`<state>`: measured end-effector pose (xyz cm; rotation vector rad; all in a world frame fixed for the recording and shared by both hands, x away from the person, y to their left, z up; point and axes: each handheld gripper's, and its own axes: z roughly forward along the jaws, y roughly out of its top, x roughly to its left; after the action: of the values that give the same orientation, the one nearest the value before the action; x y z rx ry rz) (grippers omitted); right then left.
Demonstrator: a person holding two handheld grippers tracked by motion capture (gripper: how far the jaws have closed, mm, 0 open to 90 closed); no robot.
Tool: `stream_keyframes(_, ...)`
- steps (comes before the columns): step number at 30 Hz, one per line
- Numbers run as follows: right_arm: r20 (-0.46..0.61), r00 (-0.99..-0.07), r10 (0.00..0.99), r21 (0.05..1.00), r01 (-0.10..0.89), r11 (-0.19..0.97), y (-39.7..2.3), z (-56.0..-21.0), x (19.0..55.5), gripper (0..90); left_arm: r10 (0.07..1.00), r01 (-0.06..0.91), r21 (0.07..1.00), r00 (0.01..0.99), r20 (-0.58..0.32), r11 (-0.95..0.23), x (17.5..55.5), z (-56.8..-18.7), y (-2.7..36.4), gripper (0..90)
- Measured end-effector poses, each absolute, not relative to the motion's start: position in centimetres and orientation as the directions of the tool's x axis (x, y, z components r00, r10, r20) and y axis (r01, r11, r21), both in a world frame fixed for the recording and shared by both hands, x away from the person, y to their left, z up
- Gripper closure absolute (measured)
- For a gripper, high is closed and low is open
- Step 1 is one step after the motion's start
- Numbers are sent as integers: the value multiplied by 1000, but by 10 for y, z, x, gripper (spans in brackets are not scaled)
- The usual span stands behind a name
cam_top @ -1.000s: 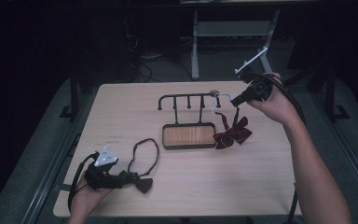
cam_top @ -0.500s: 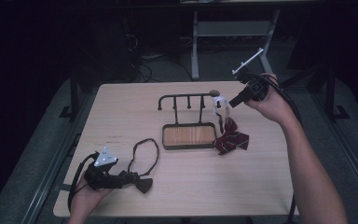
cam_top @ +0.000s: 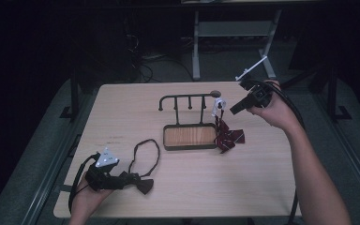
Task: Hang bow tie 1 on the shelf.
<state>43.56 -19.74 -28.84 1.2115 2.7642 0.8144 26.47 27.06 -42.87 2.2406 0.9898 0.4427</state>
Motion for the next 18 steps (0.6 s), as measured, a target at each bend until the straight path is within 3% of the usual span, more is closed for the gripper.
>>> stream_keyframes(18, 220, -711, 668, 465, 678, 569, -206, -313, 423, 675, 749, 538, 668, 662, 44, -514, 265, -430, 270, 249)
